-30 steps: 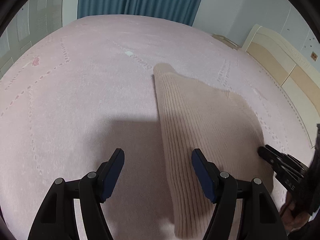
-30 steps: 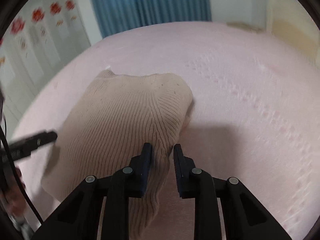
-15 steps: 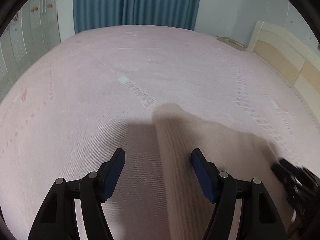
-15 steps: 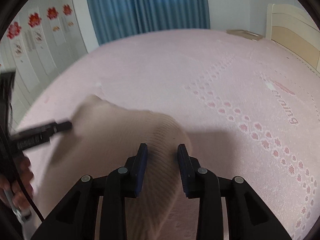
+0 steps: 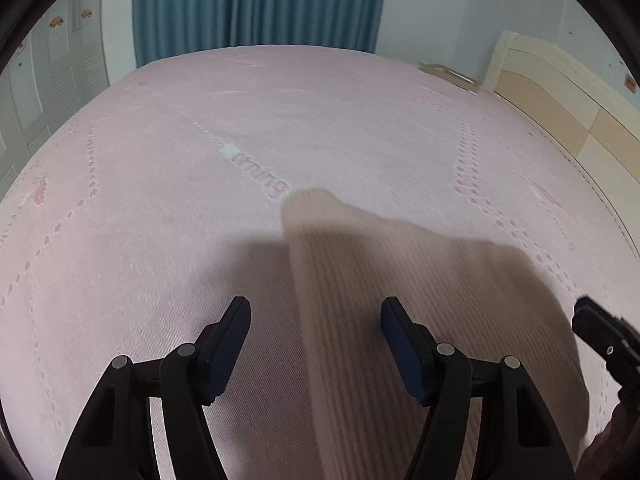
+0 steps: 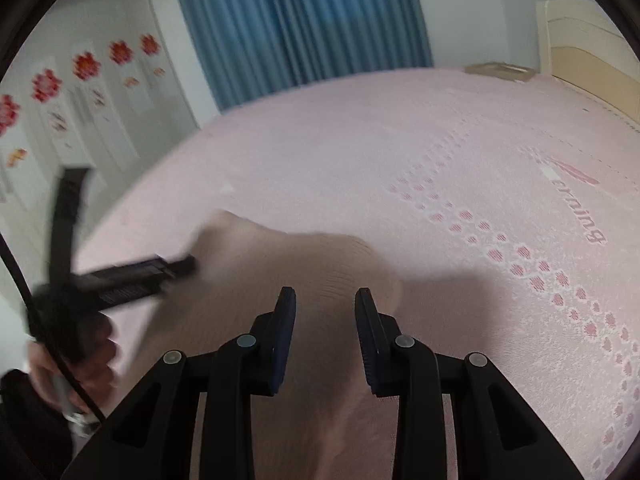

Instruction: Fold small clothes

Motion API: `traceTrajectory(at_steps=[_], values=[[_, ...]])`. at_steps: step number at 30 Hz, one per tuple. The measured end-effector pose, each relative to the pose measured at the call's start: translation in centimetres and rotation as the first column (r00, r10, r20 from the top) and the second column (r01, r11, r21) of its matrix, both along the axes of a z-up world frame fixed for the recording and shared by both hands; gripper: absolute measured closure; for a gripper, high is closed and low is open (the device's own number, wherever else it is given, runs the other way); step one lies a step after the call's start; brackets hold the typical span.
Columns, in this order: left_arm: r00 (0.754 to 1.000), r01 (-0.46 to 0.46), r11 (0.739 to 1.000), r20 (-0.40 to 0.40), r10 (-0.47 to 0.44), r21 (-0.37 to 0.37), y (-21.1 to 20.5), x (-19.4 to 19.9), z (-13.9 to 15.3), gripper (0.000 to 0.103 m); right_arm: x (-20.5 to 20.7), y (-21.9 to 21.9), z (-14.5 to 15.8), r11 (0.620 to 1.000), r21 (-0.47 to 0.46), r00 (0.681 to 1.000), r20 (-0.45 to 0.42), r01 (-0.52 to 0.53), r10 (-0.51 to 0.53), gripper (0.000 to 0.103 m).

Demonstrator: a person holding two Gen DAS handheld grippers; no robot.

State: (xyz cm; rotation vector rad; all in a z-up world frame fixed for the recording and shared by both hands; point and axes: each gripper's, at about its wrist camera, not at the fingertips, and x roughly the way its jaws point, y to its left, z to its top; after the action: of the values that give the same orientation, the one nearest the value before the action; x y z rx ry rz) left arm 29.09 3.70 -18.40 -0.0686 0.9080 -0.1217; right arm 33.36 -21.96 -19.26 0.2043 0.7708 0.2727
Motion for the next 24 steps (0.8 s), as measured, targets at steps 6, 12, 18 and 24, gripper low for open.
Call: traceTrajectory(at_steps=[6,12,18,24], values=[[0.999,0.044,0.998,-0.02,-0.045,-0.048,0.3,-3.6,0.1,0.038,-0.9,1.9,-2.1,0.993,-0.107,0.998,-0.044,-0.048,0.044,0.071],[0.997,0.078,0.997,-0.004,-0.078,0.007,0.1,-6.1,-0.8,0.034,-1.1,2.2,-3.6,0.99,-0.141,0.999,-0.04,-0.03,0.024,0.071],[0.996,0.073,0.991,0.038,-0.078,0.114,-1.7,-5.8,-0.9,0.029,-0.9,2.5,-4.4,0.982,-0.186,0.999,-0.029,-0.031,0.026,0.071],[0.999,0.049,0.999,0.004,-0.049,0.01,-0.2,-5.4,-1.4,0.028,-0.9,2.4,-4.5,0.985,-0.173,0.999,-0.037,-0.027,0.02,0.07]])
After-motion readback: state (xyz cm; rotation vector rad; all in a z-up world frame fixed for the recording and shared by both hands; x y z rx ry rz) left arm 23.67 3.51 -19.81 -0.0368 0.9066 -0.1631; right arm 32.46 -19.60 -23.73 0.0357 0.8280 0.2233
